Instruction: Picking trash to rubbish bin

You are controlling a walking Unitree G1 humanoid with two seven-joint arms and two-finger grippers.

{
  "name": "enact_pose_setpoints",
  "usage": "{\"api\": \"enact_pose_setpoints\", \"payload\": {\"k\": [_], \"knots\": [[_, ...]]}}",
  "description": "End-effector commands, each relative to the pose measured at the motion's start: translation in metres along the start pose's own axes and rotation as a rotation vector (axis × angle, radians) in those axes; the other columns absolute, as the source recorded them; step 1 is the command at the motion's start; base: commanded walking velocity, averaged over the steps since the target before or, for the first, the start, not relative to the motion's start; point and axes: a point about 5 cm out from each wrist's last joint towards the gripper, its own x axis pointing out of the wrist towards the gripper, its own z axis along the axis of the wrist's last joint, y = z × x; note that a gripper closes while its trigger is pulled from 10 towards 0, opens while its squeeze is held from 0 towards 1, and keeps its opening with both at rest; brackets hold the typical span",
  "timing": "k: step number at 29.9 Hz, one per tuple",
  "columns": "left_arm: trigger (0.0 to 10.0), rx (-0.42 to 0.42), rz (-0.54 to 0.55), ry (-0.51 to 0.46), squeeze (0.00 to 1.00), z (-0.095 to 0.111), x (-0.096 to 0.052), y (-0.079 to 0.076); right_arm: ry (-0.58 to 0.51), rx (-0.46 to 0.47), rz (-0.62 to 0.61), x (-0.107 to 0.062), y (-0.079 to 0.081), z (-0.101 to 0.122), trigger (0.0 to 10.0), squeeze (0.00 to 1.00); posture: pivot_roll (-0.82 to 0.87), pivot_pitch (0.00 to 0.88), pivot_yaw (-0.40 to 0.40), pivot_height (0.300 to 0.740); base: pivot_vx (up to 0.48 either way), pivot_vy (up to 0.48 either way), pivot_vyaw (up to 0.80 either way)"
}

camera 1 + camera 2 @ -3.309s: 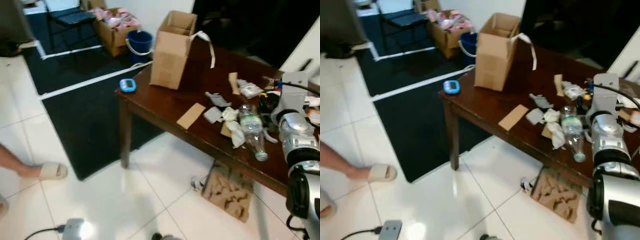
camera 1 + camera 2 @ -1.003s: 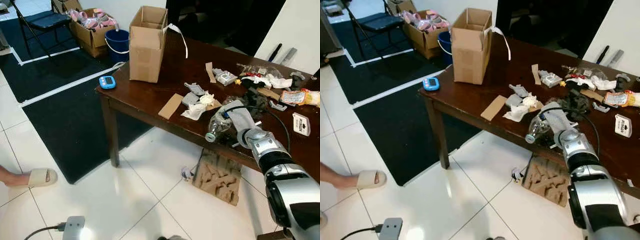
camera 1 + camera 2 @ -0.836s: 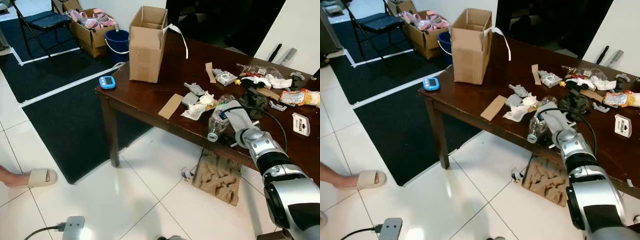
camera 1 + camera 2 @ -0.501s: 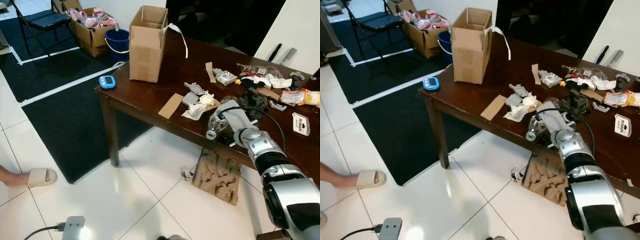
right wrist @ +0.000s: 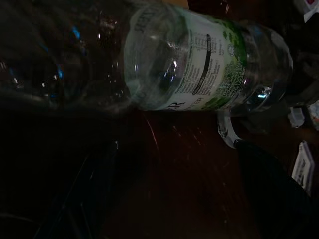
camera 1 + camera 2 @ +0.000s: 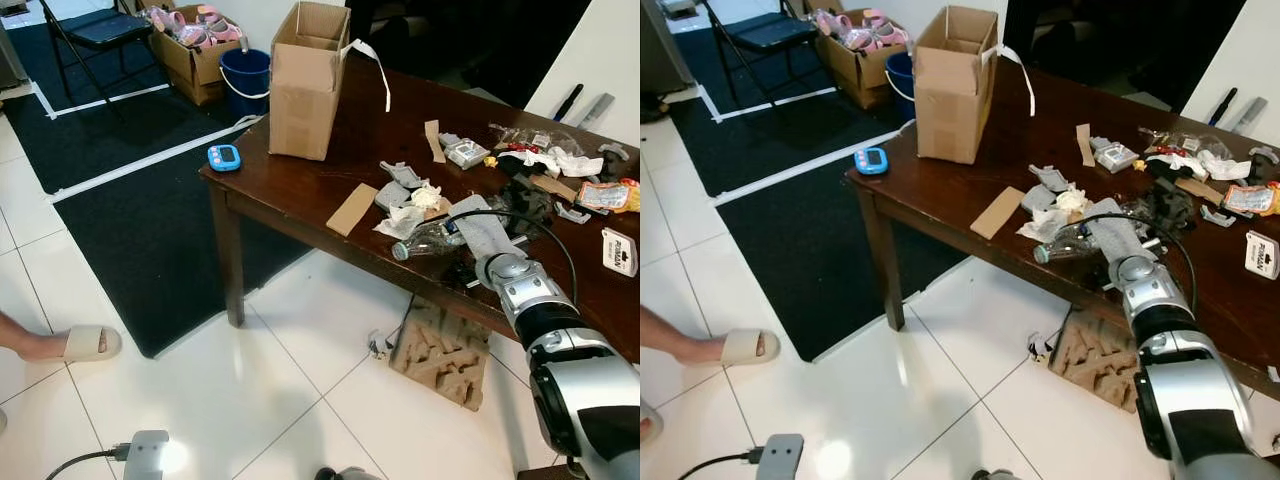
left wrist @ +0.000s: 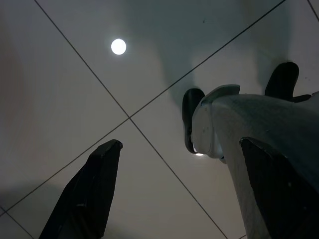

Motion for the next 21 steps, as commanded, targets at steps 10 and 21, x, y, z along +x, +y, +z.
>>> {"api": "enact_pose_setpoints", "payload": {"k": [10, 21], "knots": [[10.0, 0.004, -0.032, 0.105, 0.0, -0.03, -0.006, -0.008, 0.069, -0.167, -0.018, -0.001, -0.018, -0.01, 10.0, 0.0, 0.22, 0.179, -0.088, 0.74, 0.0, 0.0, 0.0], [10.0, 0.015, -0.046, 0.098, 0.0, -0.029, -0.006, -0.011, 0.137, -0.23, -0.027, -0.006, -0.044, -0.026, 10.0, 0.0, 0.22, 0.185, -0.086, 0.74, 0.0, 0.0, 0.0]]}}
